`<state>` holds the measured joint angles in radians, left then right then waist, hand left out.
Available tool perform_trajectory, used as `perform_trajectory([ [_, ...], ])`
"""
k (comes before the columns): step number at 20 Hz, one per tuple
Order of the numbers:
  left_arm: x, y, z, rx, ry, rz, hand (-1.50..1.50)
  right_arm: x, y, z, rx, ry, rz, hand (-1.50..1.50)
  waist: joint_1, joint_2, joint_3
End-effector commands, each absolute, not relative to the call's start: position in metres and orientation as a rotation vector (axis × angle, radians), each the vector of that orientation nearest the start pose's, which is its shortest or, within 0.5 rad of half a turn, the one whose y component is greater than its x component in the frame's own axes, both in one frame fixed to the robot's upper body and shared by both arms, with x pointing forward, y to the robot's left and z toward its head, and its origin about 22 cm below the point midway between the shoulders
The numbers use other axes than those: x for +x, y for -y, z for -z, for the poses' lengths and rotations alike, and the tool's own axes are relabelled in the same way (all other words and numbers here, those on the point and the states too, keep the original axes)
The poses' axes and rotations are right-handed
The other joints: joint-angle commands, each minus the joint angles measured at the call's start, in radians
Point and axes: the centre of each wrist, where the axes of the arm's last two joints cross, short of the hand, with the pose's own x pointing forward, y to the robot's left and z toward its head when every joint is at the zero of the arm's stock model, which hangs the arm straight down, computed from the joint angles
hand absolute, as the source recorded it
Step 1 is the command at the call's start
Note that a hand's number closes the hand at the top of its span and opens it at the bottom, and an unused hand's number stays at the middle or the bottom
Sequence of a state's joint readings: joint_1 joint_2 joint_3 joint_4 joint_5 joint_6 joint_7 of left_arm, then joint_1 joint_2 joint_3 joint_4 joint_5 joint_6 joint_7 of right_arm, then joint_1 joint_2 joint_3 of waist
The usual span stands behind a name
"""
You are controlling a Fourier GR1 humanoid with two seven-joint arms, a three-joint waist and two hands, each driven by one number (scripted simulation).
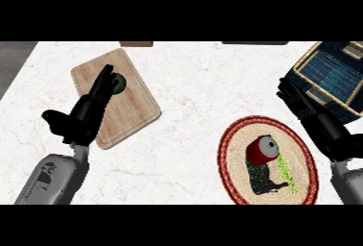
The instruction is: Pick the can from the placemat and place it in the basket
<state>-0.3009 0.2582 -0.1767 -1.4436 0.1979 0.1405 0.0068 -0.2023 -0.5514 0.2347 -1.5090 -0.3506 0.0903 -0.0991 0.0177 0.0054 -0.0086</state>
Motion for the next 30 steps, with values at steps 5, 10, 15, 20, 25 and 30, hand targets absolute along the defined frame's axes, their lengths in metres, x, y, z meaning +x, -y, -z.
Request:
perform_trajectory([
  [5, 0.314, -0.257, -0.074, 0.082, 1.737, 0.358, 0.0, 0.325, 0.32, -0.07, 0.273, 1.714, -0.496, 1.5, 0.0, 0.001, 0.01],
  [10, 0.293, -0.264, -0.066, 0.036, 1.678, 0.388, 0.0, 0.281, 0.218, -0.029, 0.595, 1.921, -0.681, -1.5, 0.002, -0.007, 0.011],
  [15, 0.289, -0.257, -0.06, 0.057, 1.693, 0.38, 0.0, 0.244, 0.189, -0.035, 0.177, 1.973, -0.728, -1.5, -0.034, -0.013, 0.007],
  [20, 0.273, -0.272, -0.048, 0.064, 1.661, 0.358, 0.0, 0.258, 0.218, -0.086, -0.305, 1.976, -0.799, -1.5, -0.036, -0.02, 0.003],
  [25, 0.276, -0.274, -0.057, 0.072, 1.685, 0.36, 0.0, 0.26, 0.248, -0.161, -0.654, 1.819, -1.033, -1.5, -0.04, -0.021, 0.002],
  [30, 0.278, -0.26, -0.059, 0.058, 1.675, 0.385, 0.0, 0.251, 0.254, -0.193, -0.654, 1.446, -1.366, -1.5, -0.036, -0.016, 0.004],
])
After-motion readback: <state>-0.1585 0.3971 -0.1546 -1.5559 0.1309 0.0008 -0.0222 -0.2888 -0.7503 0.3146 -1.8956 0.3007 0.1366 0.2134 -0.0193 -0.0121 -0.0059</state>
